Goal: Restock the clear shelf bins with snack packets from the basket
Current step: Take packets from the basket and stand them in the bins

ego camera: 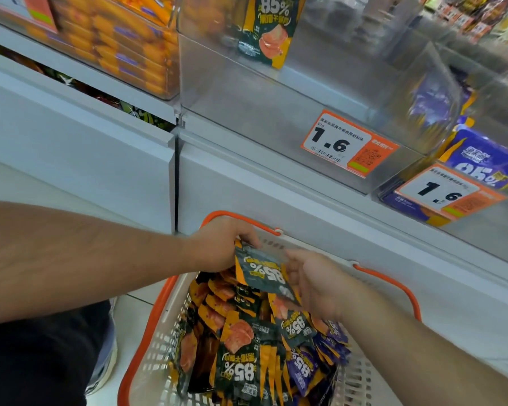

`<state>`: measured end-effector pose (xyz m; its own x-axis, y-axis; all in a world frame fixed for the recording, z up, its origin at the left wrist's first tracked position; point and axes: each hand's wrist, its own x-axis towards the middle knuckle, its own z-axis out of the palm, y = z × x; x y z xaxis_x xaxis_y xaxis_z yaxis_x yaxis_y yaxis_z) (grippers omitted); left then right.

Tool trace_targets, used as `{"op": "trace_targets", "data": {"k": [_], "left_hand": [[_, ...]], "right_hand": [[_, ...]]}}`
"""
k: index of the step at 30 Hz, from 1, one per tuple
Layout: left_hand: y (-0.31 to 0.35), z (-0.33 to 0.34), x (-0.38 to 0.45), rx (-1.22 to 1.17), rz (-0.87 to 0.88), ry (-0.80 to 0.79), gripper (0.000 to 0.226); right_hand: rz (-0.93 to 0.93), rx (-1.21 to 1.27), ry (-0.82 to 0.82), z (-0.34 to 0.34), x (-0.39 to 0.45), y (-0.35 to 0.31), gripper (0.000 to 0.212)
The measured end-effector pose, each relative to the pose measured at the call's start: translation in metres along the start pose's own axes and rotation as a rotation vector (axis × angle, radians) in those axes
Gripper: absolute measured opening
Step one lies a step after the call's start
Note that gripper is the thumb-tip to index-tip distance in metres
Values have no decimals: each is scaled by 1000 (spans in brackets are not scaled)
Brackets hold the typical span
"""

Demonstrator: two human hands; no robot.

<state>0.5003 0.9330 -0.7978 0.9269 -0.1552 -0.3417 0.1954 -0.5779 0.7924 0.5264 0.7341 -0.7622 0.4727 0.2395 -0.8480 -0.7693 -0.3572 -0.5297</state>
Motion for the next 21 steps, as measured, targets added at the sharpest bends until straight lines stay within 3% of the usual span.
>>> {"op": "trace_targets", "data": {"k": [2, 4, 5, 8, 11, 15, 19, 21], "left_hand": [[0, -2, -3, -73, 5, -16, 24], [3, -2, -11, -241, -15, -60, 16], [3, -1, -15, -313, -46, -107, 12], [7, 1, -13, -331, -199, -213, 4], [10, 0, -12, -337, -235, -258, 8], [14, -1, -11, -440, -242, -126, 7], [15, 5, -11, -556, -174, 102, 71], [20, 7, -14, -495, -113, 173, 90]], "right_hand": [[-146, -133, 62, -7, -3, 1, 25], [-282, -322, 17, -16, -10, 7, 51], [-326, -433, -30, -16, -14, 11, 54], [-485, -605, -87, -5, -21, 23, 25], [-607, -339, 102, 6, -14, 23, 13], [-484, 66, 287, 11, -6, 15, 22], [-344, 527, 270, 22, -3, 14, 25], [-300, 654, 228, 26, -3, 15, 26]]}}
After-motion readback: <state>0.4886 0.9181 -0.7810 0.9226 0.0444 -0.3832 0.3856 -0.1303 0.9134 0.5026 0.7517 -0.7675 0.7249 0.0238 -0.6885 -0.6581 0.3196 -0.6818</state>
